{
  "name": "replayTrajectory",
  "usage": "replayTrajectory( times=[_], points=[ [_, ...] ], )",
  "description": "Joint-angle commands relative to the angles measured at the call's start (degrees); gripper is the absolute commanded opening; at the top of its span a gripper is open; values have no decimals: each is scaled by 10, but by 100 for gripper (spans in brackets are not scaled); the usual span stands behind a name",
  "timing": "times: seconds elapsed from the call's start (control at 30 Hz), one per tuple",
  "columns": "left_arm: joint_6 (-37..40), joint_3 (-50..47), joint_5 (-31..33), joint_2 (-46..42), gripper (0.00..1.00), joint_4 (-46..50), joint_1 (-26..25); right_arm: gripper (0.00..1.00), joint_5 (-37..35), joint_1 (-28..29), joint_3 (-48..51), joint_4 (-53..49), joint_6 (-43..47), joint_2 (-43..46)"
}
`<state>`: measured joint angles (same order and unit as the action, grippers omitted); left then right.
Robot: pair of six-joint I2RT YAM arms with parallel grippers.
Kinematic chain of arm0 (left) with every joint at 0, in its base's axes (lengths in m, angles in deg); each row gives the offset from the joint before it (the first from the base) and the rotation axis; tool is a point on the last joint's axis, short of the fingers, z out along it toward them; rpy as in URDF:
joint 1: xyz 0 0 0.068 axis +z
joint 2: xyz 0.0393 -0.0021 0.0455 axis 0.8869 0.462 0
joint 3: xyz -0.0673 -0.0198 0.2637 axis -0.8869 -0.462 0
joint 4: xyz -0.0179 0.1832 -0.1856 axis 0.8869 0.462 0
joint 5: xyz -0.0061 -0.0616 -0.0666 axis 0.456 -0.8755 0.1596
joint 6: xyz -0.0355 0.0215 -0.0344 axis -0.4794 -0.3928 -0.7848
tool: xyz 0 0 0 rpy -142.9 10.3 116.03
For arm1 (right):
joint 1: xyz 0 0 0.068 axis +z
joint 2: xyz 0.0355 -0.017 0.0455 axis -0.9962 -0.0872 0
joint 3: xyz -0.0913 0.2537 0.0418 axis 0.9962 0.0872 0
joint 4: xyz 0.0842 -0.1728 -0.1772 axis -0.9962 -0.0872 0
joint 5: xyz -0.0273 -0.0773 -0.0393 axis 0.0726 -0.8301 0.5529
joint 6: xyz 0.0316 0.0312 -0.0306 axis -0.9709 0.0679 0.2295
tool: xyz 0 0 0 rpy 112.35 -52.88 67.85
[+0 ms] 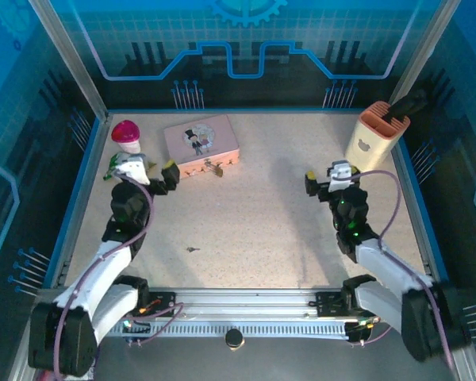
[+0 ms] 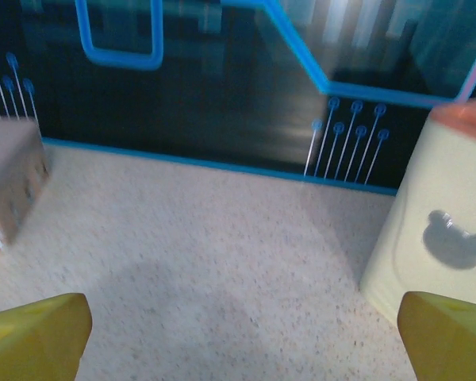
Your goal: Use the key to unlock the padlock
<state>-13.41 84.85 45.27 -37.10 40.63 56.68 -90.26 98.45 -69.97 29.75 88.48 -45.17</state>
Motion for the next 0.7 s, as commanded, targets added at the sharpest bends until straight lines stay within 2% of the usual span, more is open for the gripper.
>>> replayTrajectory(
  times=[0.0, 0.07, 0.1, 0.17, 0.27, 0.33, 0.5, 0.6, 0.67],
  points=[
    [-171, 88, 59, -45, 99, 241, -2, 100, -4, -16, -90, -267, -159, 94],
    [-230, 136, 85, -62, 99, 346, -1, 100, -5, -44, -139, -424, -273, 140],
    [-251, 151, 90, -71, 99, 390, -1, 100, 2, -59, -151, -469, -303, 163],
    [-295, 163, 79, -94, 99, 462, 3, 100, 62, -91, -152, -496, -301, 208],
    [-271, 128, -13, -143, 99, 433, 9, 100, 149, -125, -152, -538, -294, 249],
    [-264, 115, -53, -162, 99, 434, 9, 100, 168, -127, -168, -587, -283, 252],
    [-211, 136, -160, -128, 99, 481, -4, 100, 227, -113, -202, -673, -268, 231],
    [-207, 139, -141, -103, 99, 506, -51, 99, 231, -68, -208, -681, -279, 221],
    [-206, 135, -106, -98, 99, 518, -96, 98, 212, -9, -207, -670, -296, 211]
  ],
)
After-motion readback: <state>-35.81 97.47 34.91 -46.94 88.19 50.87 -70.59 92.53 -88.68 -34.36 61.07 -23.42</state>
